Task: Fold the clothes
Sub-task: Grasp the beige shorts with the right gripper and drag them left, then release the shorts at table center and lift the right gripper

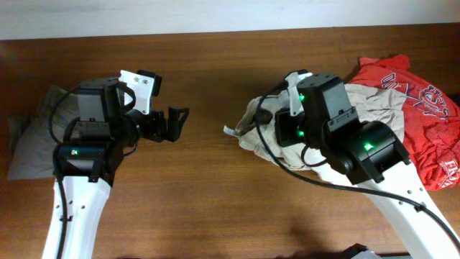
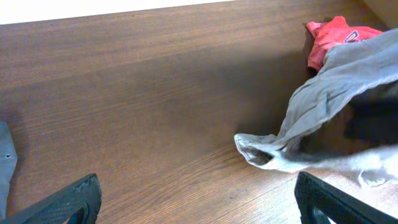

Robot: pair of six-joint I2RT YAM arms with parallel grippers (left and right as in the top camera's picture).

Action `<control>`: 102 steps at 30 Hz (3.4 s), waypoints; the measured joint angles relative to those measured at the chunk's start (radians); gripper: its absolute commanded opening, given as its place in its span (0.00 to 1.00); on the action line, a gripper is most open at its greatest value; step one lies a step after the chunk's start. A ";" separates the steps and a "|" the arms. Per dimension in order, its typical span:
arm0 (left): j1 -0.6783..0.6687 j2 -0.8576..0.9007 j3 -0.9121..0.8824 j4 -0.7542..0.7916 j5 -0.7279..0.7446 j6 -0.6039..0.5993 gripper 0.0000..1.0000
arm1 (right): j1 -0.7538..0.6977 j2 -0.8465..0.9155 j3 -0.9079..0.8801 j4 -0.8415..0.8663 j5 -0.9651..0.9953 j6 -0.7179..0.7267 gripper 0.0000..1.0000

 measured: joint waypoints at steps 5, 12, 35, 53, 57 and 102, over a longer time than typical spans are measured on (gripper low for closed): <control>0.000 0.000 0.000 -0.001 -0.002 0.005 0.99 | 0.006 0.000 0.116 -0.085 0.016 -0.034 0.04; 0.000 -0.001 0.000 0.004 -0.011 0.010 0.99 | 0.063 -0.005 0.533 -0.294 0.023 -0.070 0.04; 0.000 -0.001 0.000 0.011 -0.110 0.011 0.99 | 0.026 0.428 0.700 -0.365 0.187 -0.243 0.27; 0.000 -0.001 0.001 0.007 -0.113 0.011 0.99 | -0.183 0.498 0.683 -0.451 -0.072 -0.225 0.77; 0.000 -0.001 0.001 0.007 -0.113 0.011 0.99 | -0.184 0.516 0.581 -0.364 -0.080 -0.227 0.78; -0.003 0.012 0.001 0.006 -0.079 0.041 0.99 | -0.324 0.648 0.539 -0.163 0.488 -0.200 0.72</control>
